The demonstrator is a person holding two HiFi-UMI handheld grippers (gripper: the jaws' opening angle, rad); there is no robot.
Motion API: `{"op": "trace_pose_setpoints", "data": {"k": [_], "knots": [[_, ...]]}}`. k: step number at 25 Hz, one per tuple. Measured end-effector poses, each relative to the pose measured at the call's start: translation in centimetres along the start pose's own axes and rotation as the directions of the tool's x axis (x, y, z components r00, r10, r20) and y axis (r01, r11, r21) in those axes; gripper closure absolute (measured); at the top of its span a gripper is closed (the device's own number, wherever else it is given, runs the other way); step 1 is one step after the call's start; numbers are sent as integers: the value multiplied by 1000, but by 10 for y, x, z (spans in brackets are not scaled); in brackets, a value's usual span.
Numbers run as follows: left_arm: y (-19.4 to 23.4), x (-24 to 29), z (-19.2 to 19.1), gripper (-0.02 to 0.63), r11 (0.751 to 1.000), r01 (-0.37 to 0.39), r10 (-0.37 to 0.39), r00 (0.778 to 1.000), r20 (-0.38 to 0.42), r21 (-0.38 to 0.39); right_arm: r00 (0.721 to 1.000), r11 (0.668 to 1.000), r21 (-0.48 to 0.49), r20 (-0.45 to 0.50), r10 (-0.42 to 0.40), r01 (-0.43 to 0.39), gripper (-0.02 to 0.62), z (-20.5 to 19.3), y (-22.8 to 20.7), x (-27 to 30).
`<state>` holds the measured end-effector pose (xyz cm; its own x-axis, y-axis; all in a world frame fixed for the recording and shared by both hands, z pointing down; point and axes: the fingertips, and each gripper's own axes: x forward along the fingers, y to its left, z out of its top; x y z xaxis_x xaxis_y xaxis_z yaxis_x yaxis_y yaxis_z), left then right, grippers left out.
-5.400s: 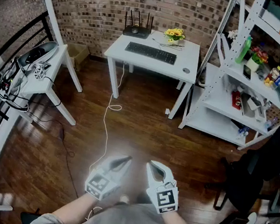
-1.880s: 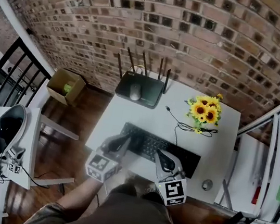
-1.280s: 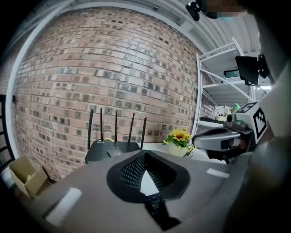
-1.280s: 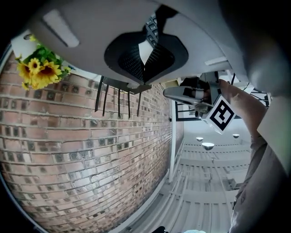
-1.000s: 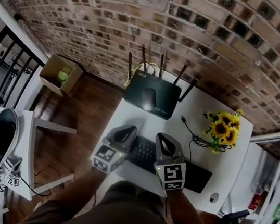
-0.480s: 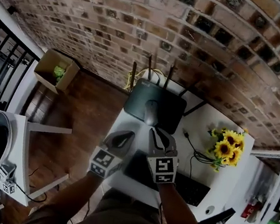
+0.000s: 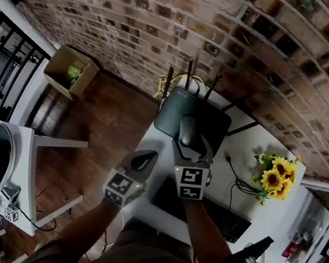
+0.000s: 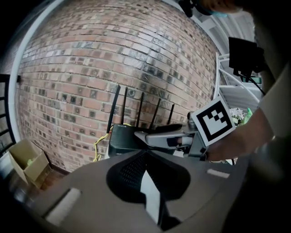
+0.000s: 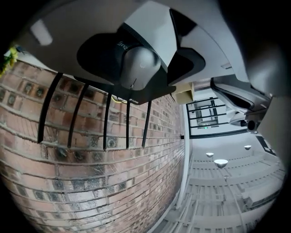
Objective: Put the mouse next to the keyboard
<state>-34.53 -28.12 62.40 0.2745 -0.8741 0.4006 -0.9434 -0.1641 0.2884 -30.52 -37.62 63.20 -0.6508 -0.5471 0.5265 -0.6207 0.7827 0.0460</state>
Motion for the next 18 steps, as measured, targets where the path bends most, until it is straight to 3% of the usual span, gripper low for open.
{"op": "trace_pose_setpoints", "data": {"k": [9, 18], "knots": [[9, -9, -3, 614, 999, -15, 14, 1000, -12, -29, 993, 999, 23, -117, -34, 37, 249, -23, -8, 26], [10, -14, -3, 614, 999, -20, 19, 1000, -11, -26, 991, 999, 40, -127, -27, 32, 279, -23, -6, 25]]}}
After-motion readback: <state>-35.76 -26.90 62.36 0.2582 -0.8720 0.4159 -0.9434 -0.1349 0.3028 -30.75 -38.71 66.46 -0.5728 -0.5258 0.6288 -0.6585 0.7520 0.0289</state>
